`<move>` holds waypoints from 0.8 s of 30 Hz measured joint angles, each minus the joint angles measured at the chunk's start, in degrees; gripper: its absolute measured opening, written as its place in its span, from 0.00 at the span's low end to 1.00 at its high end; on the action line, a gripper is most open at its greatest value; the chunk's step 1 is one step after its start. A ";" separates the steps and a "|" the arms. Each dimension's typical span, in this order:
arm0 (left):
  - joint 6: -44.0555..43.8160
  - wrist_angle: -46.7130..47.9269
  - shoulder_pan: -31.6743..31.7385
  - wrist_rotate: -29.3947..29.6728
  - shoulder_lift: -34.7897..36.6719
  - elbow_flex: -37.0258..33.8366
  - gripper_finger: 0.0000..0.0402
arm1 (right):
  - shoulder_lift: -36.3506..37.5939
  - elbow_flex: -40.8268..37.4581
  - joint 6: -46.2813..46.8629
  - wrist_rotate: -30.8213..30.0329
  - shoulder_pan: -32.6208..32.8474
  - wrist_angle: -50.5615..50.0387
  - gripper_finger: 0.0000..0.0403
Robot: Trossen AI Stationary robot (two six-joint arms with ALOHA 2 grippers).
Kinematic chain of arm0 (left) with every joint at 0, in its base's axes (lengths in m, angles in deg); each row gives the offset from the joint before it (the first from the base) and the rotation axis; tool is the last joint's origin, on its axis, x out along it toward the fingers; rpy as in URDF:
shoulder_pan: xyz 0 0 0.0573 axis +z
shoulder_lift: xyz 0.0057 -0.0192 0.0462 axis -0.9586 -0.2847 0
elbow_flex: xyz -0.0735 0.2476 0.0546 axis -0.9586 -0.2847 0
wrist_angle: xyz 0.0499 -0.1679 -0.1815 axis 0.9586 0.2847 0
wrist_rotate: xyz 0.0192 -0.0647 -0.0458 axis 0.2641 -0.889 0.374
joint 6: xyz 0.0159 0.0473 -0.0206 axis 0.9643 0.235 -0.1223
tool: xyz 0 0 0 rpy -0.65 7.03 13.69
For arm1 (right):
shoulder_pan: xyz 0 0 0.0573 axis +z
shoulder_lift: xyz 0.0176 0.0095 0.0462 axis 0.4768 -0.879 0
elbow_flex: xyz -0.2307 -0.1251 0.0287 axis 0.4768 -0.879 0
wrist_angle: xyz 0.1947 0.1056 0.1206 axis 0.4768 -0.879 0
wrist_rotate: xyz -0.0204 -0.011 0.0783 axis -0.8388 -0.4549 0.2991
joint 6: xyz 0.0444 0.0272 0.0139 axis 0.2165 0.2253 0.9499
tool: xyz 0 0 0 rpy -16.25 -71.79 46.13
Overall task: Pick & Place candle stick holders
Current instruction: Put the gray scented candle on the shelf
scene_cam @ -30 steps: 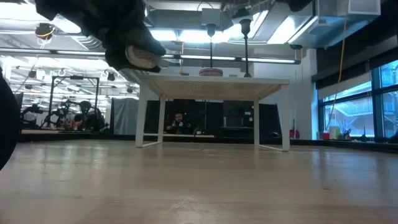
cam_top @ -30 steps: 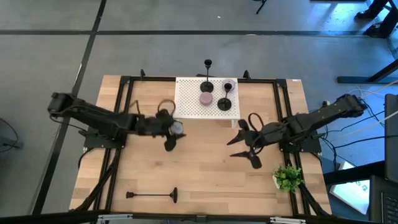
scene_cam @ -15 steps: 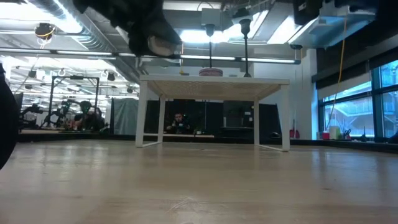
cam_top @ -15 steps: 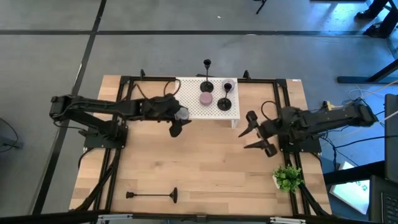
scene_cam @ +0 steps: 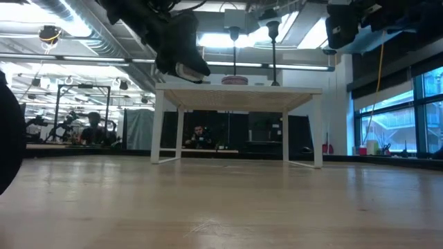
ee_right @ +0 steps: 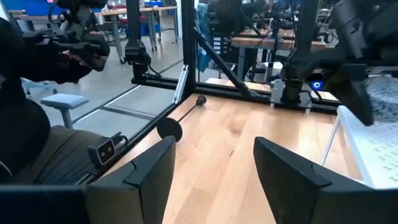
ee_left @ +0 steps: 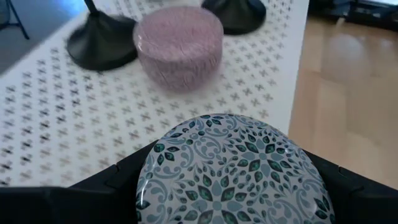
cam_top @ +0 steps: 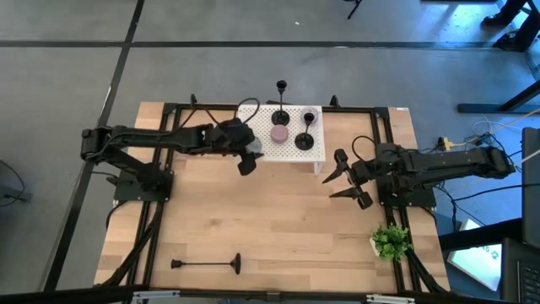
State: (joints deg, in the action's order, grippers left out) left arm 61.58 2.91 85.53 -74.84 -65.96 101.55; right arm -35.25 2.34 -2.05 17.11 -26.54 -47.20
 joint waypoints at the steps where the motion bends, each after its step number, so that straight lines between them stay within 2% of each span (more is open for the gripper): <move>1: 0.17 -0.25 0.47 -0.04 0.05 0.00 0.71 | 0.00 0.00 0.00 0.00 0.00 0.04 0.55; 7: 0.57 -0.81 2.64 -1.26 -0.28 0.00 0.71 | -0.02 0.00 -0.02 0.00 0.00 0.02 0.55; 24: 1.76 -4.97 2.95 -1.72 -3.23 -0.07 0.71 | -0.02 0.02 -0.02 0.02 0.02 0.35 0.55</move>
State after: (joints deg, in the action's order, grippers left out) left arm 63.34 -2.05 88.49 -76.55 -69.19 101.48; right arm -35.27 2.37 -2.08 17.13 -26.52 -46.85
